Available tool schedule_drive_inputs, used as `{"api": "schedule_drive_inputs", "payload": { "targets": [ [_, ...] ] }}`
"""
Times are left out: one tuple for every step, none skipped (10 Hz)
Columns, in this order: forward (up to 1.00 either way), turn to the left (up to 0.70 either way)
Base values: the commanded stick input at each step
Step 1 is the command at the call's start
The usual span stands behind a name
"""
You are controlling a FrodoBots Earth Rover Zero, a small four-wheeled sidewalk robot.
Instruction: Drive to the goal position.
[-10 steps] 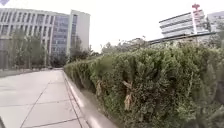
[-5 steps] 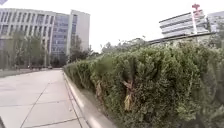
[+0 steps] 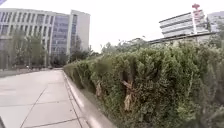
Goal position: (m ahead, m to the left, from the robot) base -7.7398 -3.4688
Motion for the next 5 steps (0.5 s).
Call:
{"api": "schedule_drive_inputs", "payload": {
  "targets": [
    [0.05,0.00],
    [0.05,0.00],
    [0.05,0.00],
    [0.05,0.00],
    [0.05,0.00]
  ]
}}
